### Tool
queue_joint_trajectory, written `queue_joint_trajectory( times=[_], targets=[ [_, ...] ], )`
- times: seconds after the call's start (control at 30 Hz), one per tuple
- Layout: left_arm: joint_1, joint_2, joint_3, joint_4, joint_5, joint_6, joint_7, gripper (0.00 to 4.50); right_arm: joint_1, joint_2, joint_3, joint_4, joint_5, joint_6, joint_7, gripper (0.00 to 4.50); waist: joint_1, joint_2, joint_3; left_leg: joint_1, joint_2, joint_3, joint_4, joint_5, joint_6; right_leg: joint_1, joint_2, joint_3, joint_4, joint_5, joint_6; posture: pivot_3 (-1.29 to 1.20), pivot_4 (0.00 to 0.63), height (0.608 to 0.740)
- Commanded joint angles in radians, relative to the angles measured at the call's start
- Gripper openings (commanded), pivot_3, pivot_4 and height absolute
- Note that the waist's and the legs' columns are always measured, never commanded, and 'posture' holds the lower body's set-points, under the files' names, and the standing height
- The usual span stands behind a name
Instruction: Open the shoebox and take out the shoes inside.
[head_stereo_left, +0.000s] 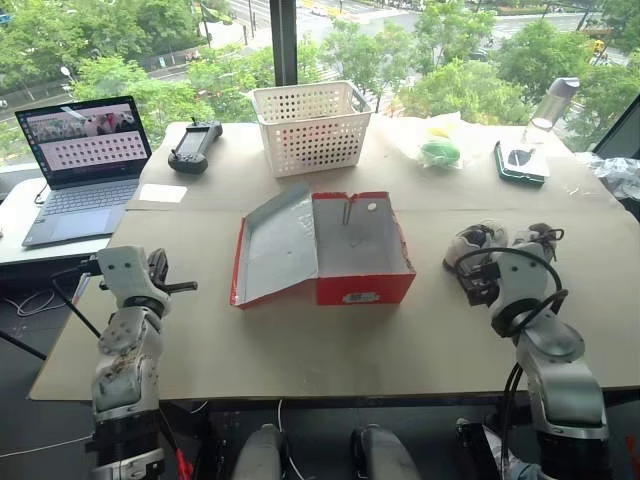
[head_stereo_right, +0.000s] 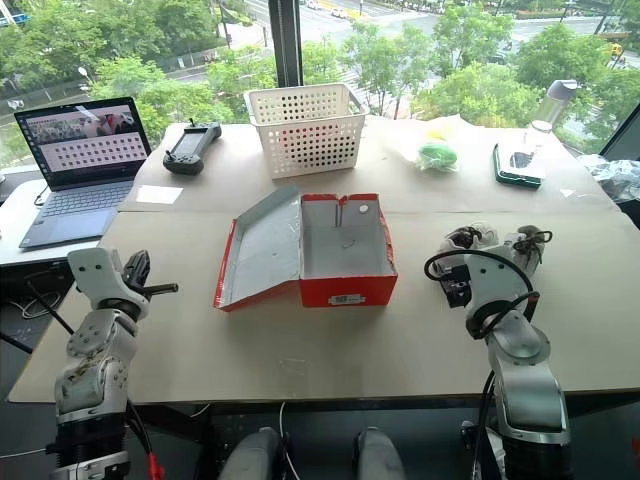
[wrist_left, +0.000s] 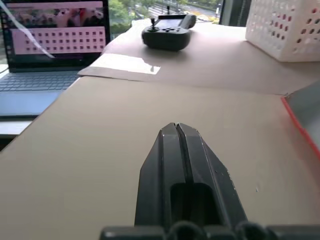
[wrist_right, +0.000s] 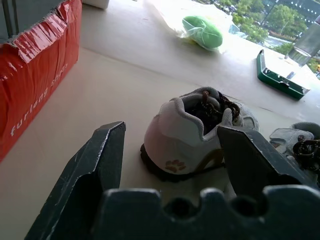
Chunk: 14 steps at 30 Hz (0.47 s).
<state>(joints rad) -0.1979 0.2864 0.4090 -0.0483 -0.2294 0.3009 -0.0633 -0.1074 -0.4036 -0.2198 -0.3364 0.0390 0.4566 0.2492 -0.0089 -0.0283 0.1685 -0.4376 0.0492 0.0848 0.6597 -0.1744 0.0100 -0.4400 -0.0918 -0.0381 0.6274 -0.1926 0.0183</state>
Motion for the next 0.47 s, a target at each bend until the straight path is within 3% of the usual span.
queue_joint_trajectory(
  times=[0.03,0.47],
  targets=[
    [-0.006,-0.016,0.009,0.024,-0.002,-0.054,0.016,0.0,0.009,0.001,-0.018,0.02,-0.004,-0.08,-0.014,3.48,0.001,0.0,0.0,0.0,0.0,0.0,0.0,0.0,0.0,0.0,0.0,0.0,0.0,0.0,0.0,0.0,0.15,0.733],
    [-0.012,-0.034,-0.007,0.096,-0.046,-0.072,-0.034,0.0,0.055,0.025,0.028,0.077,-0.046,-0.162,-0.039,3.48,-0.004,0.0,0.0,0.0,0.0,0.0,0.0,0.0,0.0,0.0,0.001,0.0,-0.001,0.0,0.0,0.0,0.15,0.733]
  ],
)
